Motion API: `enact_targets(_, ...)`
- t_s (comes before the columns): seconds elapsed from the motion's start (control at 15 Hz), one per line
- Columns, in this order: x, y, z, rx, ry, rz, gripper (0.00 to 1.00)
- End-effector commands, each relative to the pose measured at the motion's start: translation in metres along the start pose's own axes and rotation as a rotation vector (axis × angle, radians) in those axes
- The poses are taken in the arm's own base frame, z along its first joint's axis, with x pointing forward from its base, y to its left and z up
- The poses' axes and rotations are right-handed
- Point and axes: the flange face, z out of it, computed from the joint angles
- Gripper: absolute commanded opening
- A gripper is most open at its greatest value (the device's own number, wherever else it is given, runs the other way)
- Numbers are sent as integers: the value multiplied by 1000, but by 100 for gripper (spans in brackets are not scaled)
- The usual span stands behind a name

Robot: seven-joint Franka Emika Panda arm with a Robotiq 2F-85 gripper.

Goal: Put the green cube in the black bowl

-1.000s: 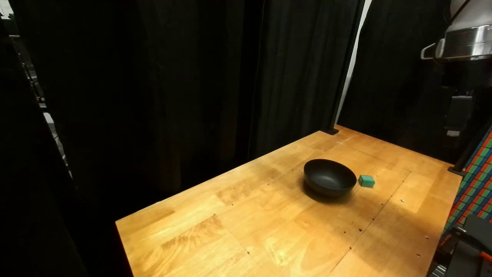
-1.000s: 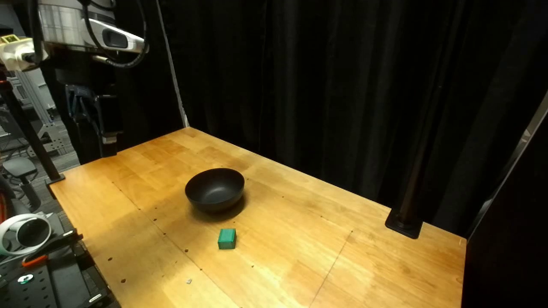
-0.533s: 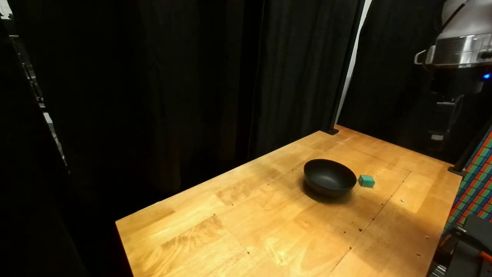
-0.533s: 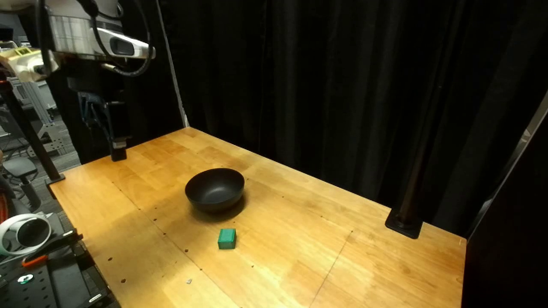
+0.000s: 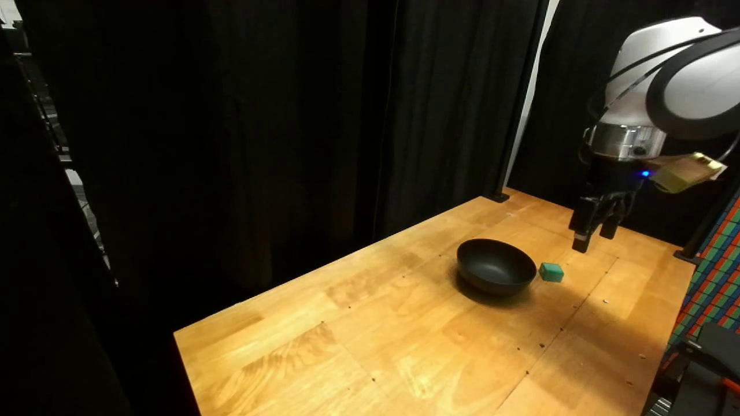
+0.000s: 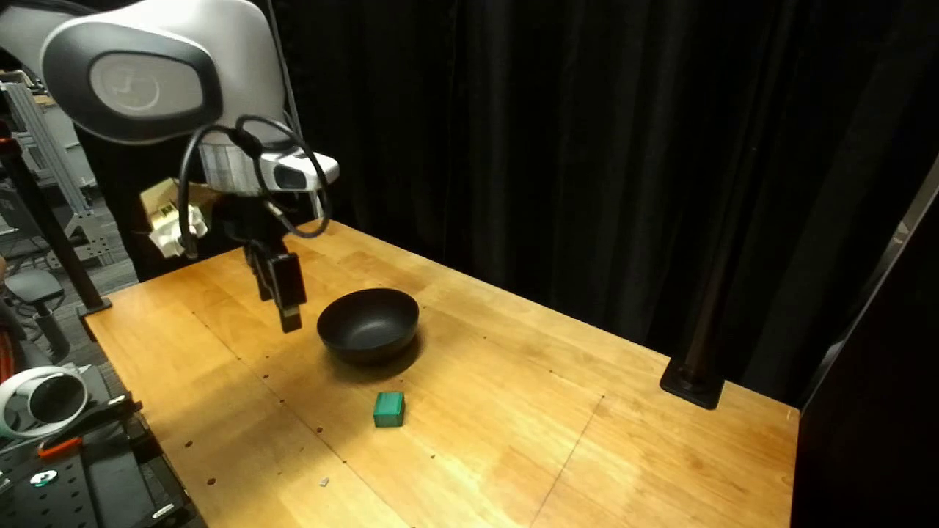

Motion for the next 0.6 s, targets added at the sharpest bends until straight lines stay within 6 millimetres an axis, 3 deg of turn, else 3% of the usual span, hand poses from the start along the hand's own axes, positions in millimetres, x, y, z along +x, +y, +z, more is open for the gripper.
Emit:
enact_targets(0.0,29,16,42,1,7,92,100)
enact_targets(0.2,46,30,76,-3,34,173,100)
enact_targets(0.53,75,51,116,-28,50,284,100)
